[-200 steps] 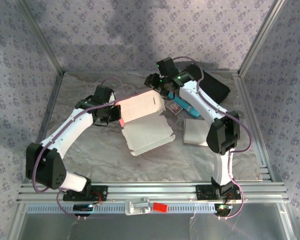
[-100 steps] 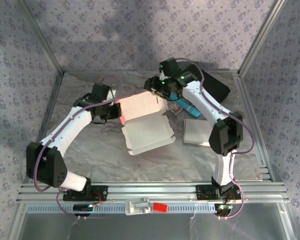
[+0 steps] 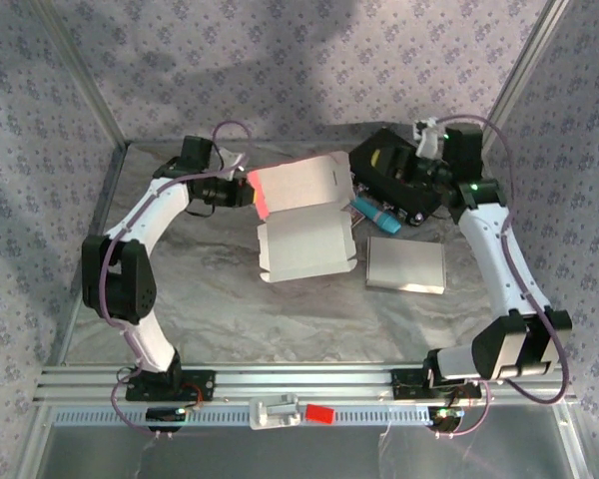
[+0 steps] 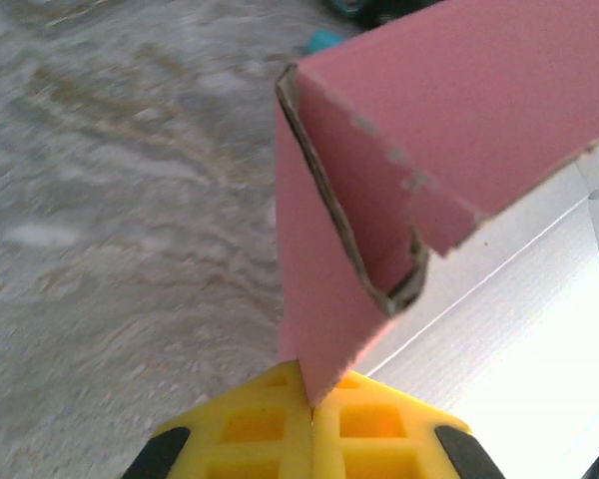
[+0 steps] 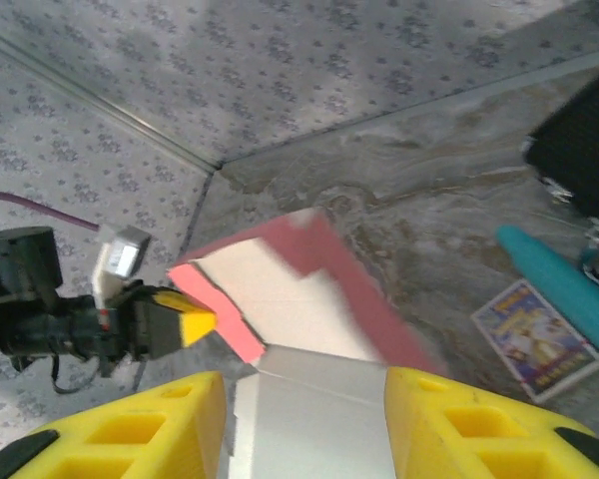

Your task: Fold the paper box

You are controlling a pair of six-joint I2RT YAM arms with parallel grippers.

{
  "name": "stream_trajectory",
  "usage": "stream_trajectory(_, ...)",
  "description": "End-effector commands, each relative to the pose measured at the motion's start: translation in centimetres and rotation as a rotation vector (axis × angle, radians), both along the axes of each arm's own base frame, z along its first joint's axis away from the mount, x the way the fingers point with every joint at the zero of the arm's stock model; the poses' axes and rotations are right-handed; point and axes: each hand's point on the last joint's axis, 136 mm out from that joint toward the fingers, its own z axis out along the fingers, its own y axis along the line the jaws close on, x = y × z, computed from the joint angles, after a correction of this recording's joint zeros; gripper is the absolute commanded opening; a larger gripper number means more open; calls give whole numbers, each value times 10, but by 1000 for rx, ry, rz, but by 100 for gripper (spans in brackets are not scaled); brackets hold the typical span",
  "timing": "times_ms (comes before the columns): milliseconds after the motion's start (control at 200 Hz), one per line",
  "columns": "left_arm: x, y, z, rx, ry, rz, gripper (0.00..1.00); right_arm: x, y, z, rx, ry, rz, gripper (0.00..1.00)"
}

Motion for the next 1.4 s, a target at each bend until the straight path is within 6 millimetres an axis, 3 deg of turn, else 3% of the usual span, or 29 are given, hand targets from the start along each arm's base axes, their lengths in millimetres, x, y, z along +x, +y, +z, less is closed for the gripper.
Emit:
stream_trajectory(0, -10, -23, 38, -122, -106, -194, 0, -8, 2, -5, -5, -129, 143, 47)
stream_trajectory(155, -15, -30, 34, -160, -76, -262, 0, -19, 17, -36, -31, -184, 288, 44)
stream_trajectory(390, -14, -32, 26, -166, -47, -267, 0, -27, 42, -19, -11, -272, 427, 43)
stream_trajectory(460, -13, -33, 25, -160, -46, -262, 0, -33, 49, -22, -24, -264, 456, 43)
stream_trajectory(480, -13, -33, 26, -159, -48, -262, 0, -32, 51, -11, -31, -293, 461, 43)
stream_trajectory(600, -13, -34, 27, -160, -47, -260, 0, -37, 54, -7, -52, -310, 464, 43)
stream_trajectory(1064, -20, -39, 31, -161, -47, -275, 0, -40, 73, -18, -141, -317, 506, 35)
stream_trajectory(1394, -25, -39, 35, -147, -53, -265, 0, -34, 73, -31, -297, -313, 458, 28)
